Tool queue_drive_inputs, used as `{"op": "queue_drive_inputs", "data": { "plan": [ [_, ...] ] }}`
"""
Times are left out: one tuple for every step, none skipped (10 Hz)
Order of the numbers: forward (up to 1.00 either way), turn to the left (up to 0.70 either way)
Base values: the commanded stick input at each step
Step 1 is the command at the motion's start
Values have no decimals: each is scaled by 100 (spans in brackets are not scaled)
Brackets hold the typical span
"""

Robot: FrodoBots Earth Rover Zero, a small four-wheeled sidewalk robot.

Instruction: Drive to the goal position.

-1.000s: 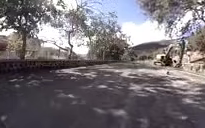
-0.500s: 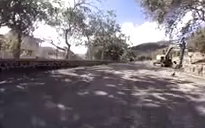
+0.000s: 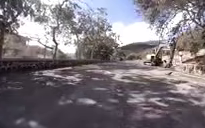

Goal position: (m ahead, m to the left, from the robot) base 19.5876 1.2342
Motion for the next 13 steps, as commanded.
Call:
{"op": "queue_drive_inputs", "data": {
  "plan": [
    [70,-27],
    [70,0],
    [70,0],
    [70,0],
    [70,0],
    [70,0],
    [70,0],
    [70,0],
    [70,0],
    [70,0],
    [70,0],
    [70,0],
    [70,0]
  ]
}}
